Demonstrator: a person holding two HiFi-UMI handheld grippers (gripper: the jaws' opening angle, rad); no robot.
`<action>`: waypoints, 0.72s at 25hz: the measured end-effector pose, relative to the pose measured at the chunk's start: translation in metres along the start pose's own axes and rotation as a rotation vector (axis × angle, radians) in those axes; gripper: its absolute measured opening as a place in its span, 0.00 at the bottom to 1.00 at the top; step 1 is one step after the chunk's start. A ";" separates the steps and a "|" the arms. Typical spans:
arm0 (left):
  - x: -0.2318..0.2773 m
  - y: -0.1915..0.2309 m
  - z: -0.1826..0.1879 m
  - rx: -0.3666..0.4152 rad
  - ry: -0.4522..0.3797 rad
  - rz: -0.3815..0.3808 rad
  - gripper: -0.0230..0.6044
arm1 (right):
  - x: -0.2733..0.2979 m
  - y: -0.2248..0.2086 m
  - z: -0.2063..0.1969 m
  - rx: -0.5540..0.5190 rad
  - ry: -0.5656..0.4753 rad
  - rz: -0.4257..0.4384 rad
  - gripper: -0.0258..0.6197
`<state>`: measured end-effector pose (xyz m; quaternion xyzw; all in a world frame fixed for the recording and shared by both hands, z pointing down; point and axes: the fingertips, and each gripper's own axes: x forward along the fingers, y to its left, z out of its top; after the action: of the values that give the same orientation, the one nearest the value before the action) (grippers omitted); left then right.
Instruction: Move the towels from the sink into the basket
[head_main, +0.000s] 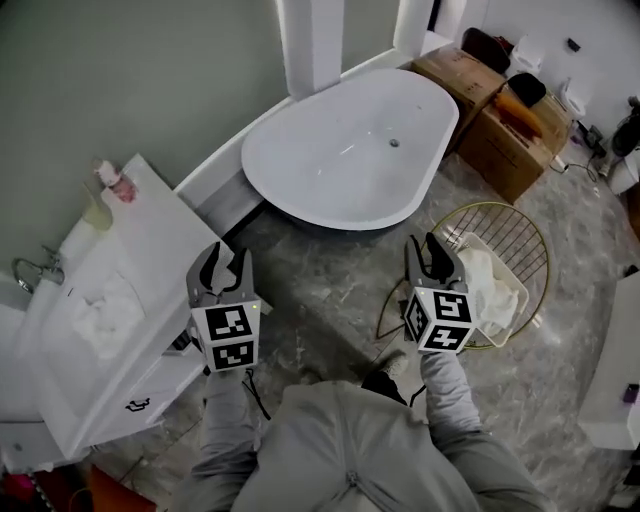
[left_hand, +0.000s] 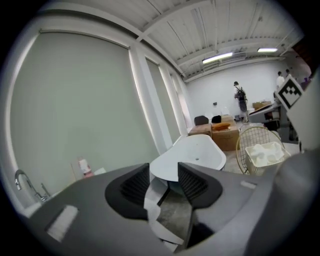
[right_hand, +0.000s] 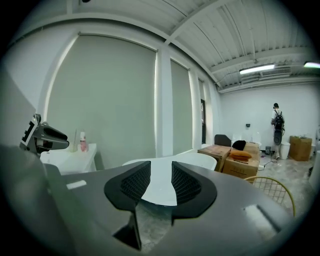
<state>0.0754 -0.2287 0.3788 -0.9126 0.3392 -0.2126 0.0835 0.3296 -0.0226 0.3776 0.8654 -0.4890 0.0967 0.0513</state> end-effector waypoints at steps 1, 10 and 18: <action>-0.008 0.016 -0.008 -0.008 0.005 0.022 0.40 | 0.005 0.018 0.004 -0.005 -0.007 0.025 0.21; -0.087 0.137 -0.081 -0.122 0.075 0.276 0.41 | 0.043 0.190 0.028 -0.096 -0.039 0.328 0.21; -0.158 0.209 -0.142 -0.218 0.177 0.501 0.41 | 0.067 0.322 0.027 -0.146 -0.024 0.599 0.21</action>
<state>-0.2174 -0.2842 0.3918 -0.7818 0.5809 -0.2264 0.0050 0.0908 -0.2501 0.3639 0.6779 -0.7285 0.0618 0.0768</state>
